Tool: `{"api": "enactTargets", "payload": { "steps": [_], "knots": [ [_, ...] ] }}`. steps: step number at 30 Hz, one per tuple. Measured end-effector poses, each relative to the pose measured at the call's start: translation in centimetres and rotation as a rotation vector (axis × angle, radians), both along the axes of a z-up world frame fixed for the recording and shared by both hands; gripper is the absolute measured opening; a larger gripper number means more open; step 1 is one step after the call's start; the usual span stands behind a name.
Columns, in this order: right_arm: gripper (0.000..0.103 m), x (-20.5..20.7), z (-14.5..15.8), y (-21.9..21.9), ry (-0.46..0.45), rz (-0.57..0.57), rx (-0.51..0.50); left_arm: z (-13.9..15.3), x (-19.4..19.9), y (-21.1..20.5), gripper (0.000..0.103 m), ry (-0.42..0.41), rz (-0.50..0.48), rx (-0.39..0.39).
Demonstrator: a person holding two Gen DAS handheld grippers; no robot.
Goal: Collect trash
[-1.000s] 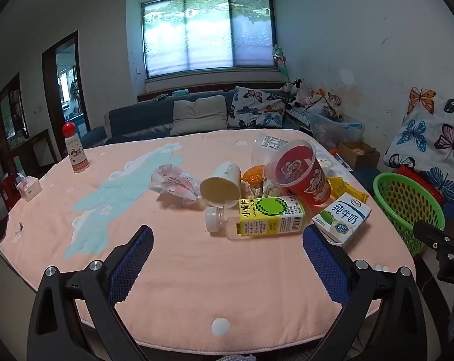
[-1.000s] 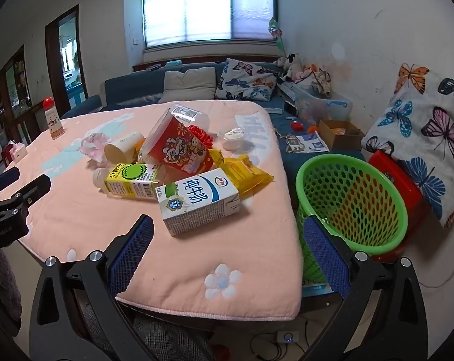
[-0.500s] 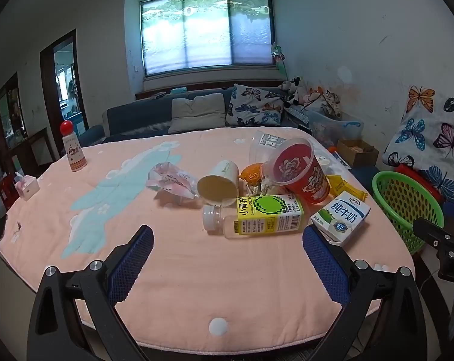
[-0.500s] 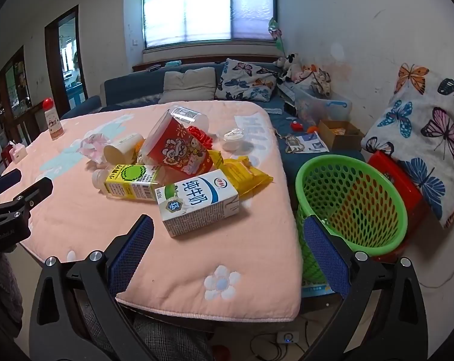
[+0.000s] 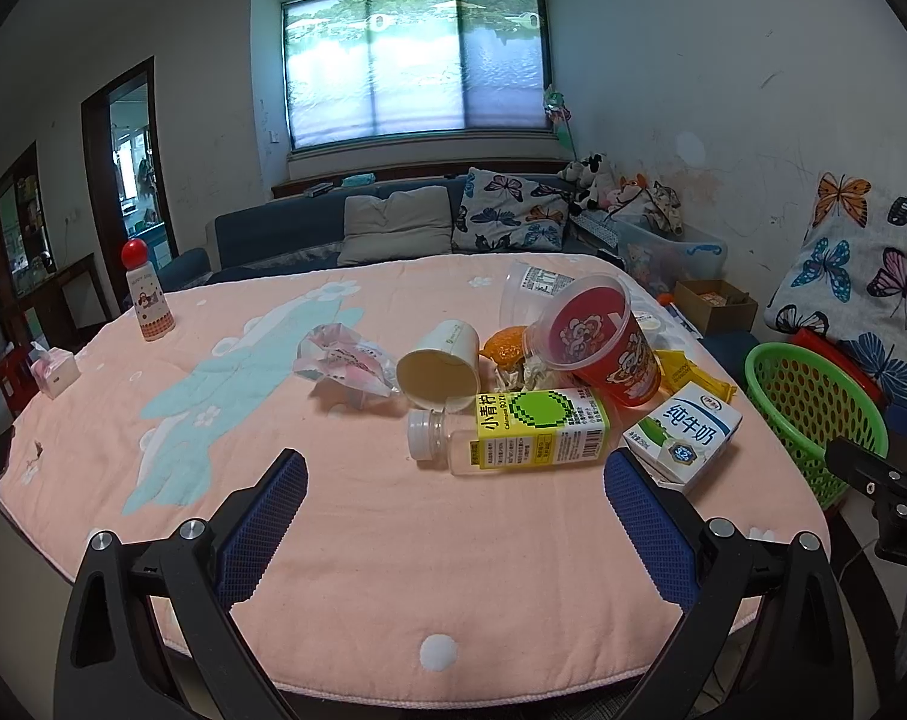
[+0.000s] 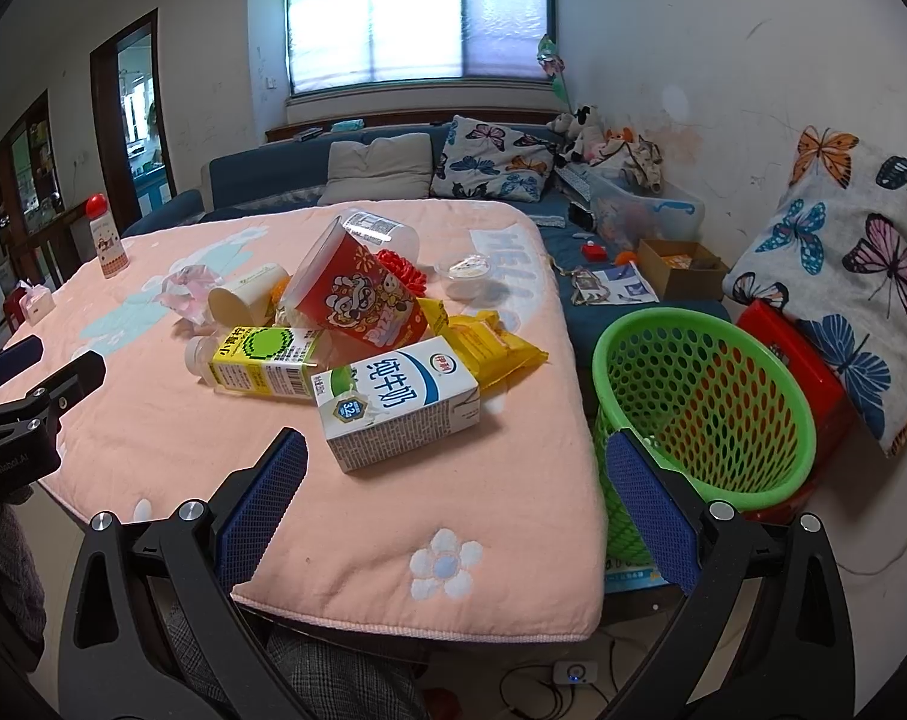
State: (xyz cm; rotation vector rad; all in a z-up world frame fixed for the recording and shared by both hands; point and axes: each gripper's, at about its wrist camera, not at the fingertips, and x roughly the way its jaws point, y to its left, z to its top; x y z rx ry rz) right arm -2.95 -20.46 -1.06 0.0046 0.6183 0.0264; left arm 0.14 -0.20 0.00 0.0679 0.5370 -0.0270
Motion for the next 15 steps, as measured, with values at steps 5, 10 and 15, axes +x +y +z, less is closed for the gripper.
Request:
{"api": "enactTargets", "payload": {
  "steps": [5,10,15],
  "knots": [
    [0.099,-0.04,-0.12,-0.02,0.001,-0.001,0.001,-0.02,-0.05,0.09,0.096,-0.001,-0.002,0.0],
    [0.099,0.22,-0.2,-0.15,0.002,0.0,0.002,-0.06,0.06,0.21,0.096,0.0,0.001,-0.002],
    [0.099,0.34,-0.58,-0.11,0.004,-0.001,0.003,-0.06,0.09,0.26,0.096,0.001,0.001,-0.002]
  ]
}}
